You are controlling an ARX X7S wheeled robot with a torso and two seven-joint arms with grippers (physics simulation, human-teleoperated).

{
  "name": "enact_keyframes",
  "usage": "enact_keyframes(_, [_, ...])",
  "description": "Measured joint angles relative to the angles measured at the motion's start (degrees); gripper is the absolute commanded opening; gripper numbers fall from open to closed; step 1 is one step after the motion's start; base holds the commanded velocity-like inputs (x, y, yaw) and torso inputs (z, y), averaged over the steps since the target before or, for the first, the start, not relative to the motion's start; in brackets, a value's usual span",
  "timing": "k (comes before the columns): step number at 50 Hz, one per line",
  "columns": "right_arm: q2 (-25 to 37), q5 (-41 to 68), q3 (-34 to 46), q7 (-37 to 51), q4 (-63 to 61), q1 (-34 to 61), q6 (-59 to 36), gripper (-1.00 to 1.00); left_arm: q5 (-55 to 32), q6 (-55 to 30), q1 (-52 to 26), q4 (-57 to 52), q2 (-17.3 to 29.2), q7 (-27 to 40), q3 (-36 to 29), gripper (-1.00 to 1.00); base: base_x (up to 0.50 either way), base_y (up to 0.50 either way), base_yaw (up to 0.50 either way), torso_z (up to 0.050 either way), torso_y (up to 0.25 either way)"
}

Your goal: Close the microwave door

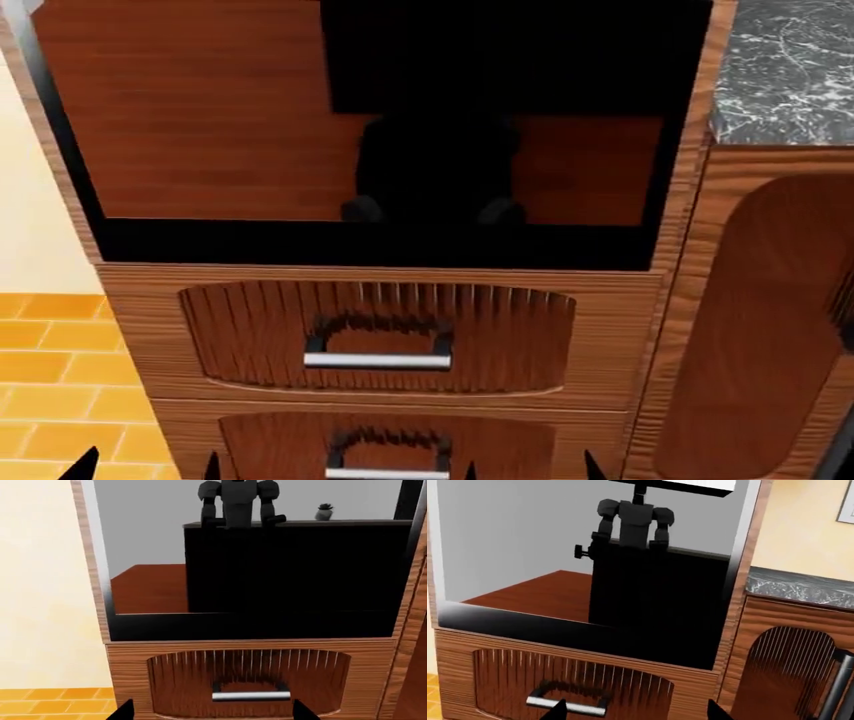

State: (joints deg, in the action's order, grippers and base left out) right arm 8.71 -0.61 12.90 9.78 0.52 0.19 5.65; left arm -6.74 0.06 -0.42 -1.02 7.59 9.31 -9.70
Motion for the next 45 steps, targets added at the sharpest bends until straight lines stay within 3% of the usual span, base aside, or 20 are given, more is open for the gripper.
enact_keyframes(45, [1.37, 0.81, 1.94, 1.41, 0.33, 0.53, 0.05, 1.0, -3.26, -0.89, -1.31, -0.27, 3.25, 0.3, -0.38, 1.0, 0.0, 0.5, 0.0, 0.0, 0.0])
